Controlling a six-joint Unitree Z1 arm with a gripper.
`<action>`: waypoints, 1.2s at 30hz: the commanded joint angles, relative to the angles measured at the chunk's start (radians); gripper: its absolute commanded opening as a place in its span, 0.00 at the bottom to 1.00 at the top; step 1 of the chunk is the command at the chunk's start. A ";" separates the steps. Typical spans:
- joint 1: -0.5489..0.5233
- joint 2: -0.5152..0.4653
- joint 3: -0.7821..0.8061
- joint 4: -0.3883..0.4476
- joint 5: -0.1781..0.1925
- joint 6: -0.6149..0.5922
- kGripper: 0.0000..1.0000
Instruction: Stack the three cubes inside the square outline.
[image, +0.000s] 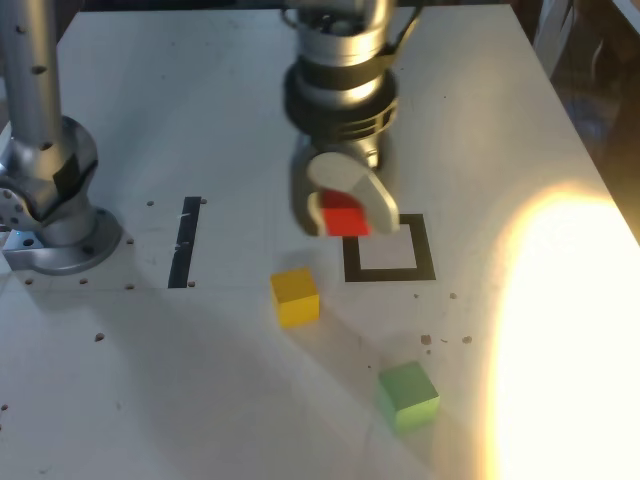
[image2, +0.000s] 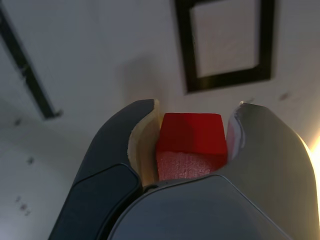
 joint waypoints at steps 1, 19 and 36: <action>0.011 0.028 -0.016 -0.015 0.009 0.012 0.19; 0.169 0.139 0.042 -0.111 -0.017 0.119 0.19; 0.196 0.177 0.068 -0.177 -0.034 0.145 0.27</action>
